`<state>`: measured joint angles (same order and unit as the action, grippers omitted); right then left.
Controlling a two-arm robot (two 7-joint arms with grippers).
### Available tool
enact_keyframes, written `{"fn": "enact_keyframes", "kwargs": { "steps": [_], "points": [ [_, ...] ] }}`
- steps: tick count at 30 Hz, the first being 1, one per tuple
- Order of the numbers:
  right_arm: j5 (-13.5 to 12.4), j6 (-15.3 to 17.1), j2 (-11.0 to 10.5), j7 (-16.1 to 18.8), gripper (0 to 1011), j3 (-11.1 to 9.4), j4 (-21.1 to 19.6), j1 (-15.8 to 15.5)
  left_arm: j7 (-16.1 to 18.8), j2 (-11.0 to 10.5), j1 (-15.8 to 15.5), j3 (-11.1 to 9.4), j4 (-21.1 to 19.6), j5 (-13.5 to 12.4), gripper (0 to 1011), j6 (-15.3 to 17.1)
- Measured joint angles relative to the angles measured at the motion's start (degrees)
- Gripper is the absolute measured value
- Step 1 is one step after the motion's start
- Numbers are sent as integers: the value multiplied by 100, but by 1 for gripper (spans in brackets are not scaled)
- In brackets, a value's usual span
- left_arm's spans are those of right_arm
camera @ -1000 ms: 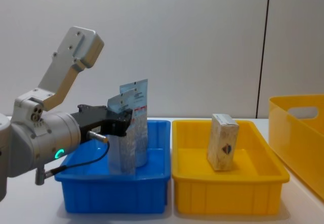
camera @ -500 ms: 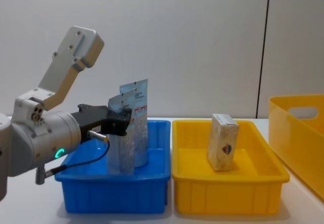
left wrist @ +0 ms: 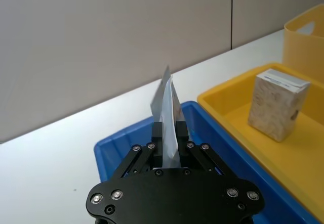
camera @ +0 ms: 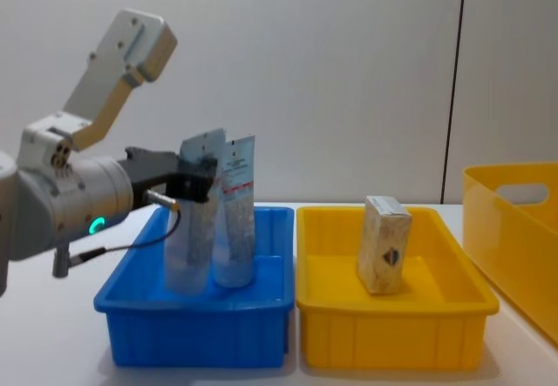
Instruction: Bimanual collaborative sorting of washing and personal care products
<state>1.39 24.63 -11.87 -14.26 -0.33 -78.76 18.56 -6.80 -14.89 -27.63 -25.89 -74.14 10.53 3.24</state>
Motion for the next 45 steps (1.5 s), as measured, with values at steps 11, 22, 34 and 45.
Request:
{"fn": "enact_keyframes", "kwargs": {
  "steps": [11, 22, 34, 45],
  "points": [
    [0, 0, 0, 0, 1004, 0, 0, 0, 531, -12, 25, 157, -619, -294, 143, 355],
    [0, 0, 0, 0, 1004, 0, 0, 0, 948, -114, -34, 246, -1352, -713, 142, 614],
    [4, -3, 0, 3, 1004, 2, 0, -2, 687, -262, -316, 357, -1757, -743, 142, 401],
    [64, -236, -18, 134, 1004, 127, -150, -108, -1, -287, -627, 411, -1650, -383, 143, 0]
  ]
}}
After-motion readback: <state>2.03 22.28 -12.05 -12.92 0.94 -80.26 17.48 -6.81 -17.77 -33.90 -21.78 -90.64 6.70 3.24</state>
